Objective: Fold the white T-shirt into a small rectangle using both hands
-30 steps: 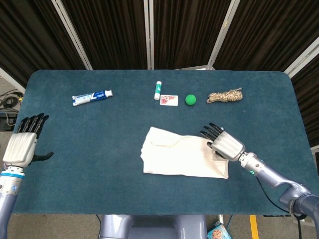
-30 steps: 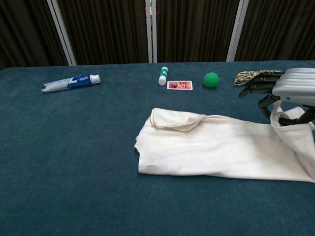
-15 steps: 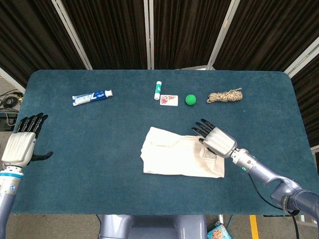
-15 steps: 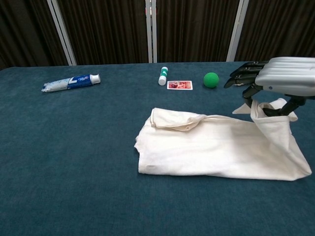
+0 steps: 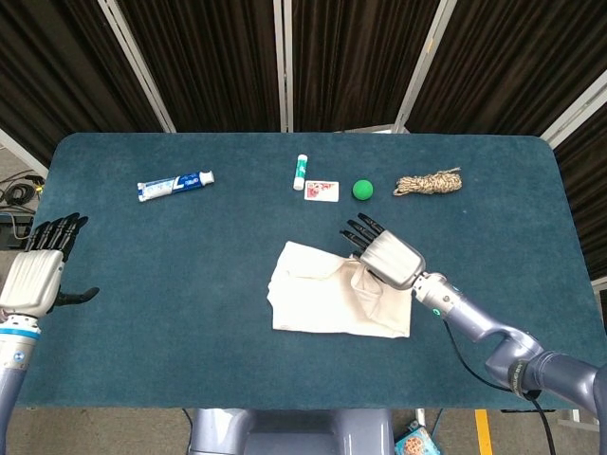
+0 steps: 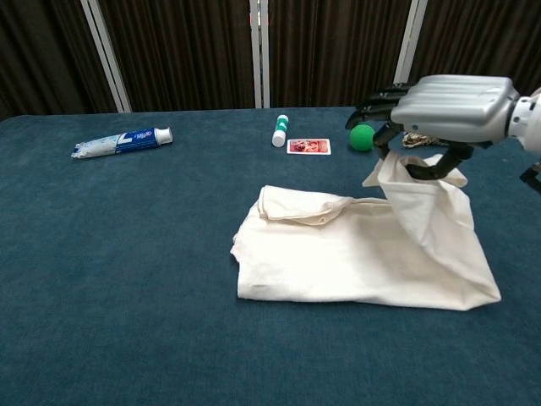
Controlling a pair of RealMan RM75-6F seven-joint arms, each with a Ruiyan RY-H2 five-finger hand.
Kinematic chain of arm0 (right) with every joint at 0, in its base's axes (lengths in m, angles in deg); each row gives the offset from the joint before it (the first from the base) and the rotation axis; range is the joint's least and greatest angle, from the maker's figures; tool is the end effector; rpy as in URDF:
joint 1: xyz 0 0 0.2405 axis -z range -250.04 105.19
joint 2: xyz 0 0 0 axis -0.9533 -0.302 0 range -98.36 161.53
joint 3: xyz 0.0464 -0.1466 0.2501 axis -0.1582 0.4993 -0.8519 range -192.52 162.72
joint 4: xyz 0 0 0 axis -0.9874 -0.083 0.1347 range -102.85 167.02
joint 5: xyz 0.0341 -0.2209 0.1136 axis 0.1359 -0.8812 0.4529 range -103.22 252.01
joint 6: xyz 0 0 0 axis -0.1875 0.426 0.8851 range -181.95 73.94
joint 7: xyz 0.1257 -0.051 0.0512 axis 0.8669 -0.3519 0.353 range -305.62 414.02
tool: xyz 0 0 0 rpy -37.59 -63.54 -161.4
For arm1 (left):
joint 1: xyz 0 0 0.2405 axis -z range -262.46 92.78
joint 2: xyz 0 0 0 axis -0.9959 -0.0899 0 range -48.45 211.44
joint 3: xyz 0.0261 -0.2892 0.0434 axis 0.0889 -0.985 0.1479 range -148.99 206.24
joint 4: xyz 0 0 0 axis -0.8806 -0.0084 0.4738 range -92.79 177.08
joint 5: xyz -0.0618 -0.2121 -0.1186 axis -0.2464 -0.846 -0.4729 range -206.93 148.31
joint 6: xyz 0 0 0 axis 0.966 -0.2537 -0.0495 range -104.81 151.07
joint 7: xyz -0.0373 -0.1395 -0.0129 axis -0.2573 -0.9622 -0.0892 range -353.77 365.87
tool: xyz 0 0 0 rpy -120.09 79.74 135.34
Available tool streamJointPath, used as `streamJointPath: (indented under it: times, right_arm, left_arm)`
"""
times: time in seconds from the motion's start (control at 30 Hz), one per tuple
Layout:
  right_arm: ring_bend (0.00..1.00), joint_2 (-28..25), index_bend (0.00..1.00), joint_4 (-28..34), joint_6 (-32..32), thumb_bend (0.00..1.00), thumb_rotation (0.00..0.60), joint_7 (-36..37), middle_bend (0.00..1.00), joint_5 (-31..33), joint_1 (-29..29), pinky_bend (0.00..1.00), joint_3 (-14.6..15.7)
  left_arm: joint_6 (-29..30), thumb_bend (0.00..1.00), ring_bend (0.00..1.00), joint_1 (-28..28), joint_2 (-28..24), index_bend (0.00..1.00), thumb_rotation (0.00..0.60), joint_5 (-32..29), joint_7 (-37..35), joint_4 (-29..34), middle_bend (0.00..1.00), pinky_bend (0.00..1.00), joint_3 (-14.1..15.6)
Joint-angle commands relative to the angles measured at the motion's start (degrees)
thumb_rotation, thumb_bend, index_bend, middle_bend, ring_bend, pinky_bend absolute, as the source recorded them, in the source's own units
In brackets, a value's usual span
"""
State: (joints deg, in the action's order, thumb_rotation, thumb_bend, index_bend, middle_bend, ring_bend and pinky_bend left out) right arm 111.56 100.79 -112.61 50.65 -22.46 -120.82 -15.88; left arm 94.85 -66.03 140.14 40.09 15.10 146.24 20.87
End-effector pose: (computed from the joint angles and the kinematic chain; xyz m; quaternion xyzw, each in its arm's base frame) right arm -0.2001 -0.4183 0.0073 0.8551 -0.1028 0.3485 0.3697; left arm -0.3003 0.2798 0.1419 -0.6109 -0.4175 -0.3635 0.5660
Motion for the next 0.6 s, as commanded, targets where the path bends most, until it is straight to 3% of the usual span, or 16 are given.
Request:
streamJointPath:
  times: [0.03, 0.6]
  right_arm:
    - [0.0, 0.6, 0.74, 2.2, 2.2, 0.41, 0.6, -3.0, 0.11, 2.2, -1.2, 0.0, -1.8]
    - [0.0, 4.6, 0.75, 5.8, 6.7, 0.41, 0.6, -11.4, 0.11, 7.9, -4.2, 0.0, -5.8]
  left_arm:
    - [-0.2, 0.0, 0.0, -0.1, -0.4, 0.0, 0.6, 0.0, -0.8, 0.0, 0.0, 0.0, -0.1]
    - [-1.0, 0.0, 0.0, -0.2, -1.4, 0.0, 0.6, 0.4, -3.2, 0.1, 0.0, 0.0, -0.2]
